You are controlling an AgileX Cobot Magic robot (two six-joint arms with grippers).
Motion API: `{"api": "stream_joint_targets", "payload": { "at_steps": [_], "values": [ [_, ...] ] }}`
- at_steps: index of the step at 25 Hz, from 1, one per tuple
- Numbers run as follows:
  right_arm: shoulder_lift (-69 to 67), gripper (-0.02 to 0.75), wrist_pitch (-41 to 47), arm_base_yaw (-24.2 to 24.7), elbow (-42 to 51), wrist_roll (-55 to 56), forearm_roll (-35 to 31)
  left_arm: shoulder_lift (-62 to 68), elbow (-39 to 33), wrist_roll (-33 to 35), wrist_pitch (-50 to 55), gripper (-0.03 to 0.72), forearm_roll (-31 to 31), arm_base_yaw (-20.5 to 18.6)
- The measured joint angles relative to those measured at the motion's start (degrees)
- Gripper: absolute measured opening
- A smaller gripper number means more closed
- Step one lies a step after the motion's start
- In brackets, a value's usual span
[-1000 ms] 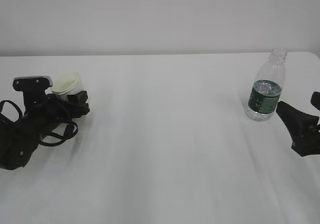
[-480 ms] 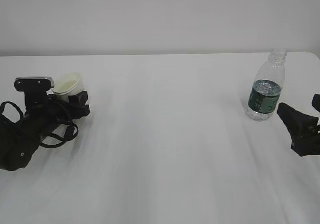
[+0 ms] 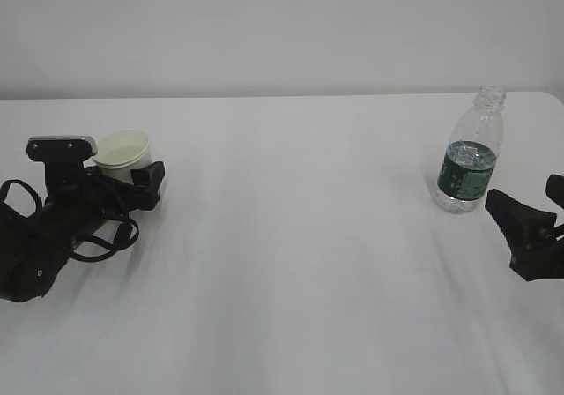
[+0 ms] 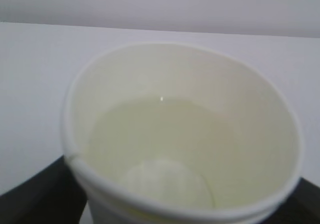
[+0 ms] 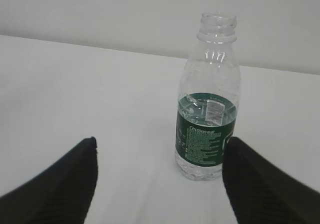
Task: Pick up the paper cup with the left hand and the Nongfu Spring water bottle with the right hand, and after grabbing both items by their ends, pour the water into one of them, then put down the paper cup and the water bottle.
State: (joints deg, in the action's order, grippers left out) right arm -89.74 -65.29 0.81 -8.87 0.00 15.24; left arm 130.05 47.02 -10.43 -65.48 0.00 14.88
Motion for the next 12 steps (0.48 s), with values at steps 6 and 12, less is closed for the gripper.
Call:
{"api": "stream_joint_targets", "payload": {
  "at_steps": [6,12],
  "values": [
    [0.0,0.591,0.0,0.0,0.0,0.0,0.0,0.0,0.0,0.0,0.0,0.675,-0.44,0.0],
    [0.0,0.591,0.0,0.0,0.0,0.0,0.0,0.0,-0.21,0.0,0.0,0.658,-0.53,0.0]
  ]
}}
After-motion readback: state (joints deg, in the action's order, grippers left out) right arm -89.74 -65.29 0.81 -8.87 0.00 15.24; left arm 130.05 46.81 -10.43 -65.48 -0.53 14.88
